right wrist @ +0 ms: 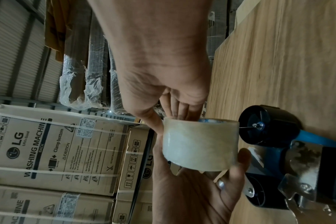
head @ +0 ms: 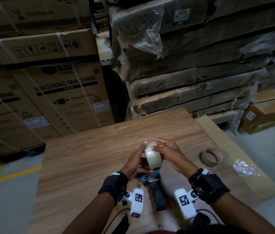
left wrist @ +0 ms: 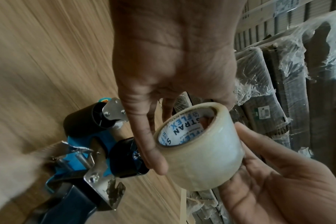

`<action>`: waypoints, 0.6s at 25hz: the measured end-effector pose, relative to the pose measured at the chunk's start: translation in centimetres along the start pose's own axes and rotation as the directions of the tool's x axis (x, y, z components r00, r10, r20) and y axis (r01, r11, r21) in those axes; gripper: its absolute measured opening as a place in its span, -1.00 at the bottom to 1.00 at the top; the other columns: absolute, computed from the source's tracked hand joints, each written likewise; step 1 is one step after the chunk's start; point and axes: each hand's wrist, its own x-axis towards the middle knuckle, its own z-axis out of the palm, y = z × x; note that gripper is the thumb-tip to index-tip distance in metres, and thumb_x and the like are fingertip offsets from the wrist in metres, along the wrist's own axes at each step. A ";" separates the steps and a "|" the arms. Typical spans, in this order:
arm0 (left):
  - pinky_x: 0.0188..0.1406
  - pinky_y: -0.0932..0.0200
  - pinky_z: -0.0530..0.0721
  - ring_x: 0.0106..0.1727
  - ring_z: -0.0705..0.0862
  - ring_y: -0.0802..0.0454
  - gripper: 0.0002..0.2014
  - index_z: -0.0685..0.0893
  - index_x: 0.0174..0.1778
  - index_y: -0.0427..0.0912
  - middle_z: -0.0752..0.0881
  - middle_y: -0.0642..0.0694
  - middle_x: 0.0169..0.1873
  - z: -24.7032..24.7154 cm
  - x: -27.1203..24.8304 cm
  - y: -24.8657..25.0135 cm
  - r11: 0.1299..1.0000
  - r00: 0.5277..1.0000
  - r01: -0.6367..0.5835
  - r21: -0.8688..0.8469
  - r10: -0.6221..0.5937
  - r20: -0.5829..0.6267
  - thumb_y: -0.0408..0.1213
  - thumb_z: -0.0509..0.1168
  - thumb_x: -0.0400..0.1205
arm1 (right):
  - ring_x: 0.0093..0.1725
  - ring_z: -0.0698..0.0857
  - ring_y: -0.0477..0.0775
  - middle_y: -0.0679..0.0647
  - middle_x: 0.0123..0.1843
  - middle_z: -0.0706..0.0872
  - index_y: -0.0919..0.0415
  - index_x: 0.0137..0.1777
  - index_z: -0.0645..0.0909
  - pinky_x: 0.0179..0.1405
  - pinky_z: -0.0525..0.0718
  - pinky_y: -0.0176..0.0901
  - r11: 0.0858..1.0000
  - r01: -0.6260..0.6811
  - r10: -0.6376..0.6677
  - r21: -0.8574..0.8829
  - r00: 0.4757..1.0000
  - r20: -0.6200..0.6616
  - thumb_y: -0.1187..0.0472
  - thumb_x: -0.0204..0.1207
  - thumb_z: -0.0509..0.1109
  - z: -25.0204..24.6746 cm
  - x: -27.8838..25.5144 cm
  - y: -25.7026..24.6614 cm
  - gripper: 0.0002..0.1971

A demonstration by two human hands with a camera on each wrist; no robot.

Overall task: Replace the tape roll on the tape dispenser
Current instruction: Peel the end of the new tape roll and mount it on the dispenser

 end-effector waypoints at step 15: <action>-0.10 -0.36 0.82 -0.04 0.81 -0.24 -0.44 0.69 0.28 -0.06 0.75 -0.27 0.04 -0.4 0.6 -0.3 1.000 1.000 0.027 -0.008 -0.027 -0.004 0.32 0.29 0.59 | 0.15 0.85 0.20 0.28 0.20 0.88 0.05 0.39 0.69 0.29 0.72 0.13 0.999 -0.034 0.031 0.043 0.998 0.056 0.41 0.52 0.56 0.1 0.3 0.8 -0.54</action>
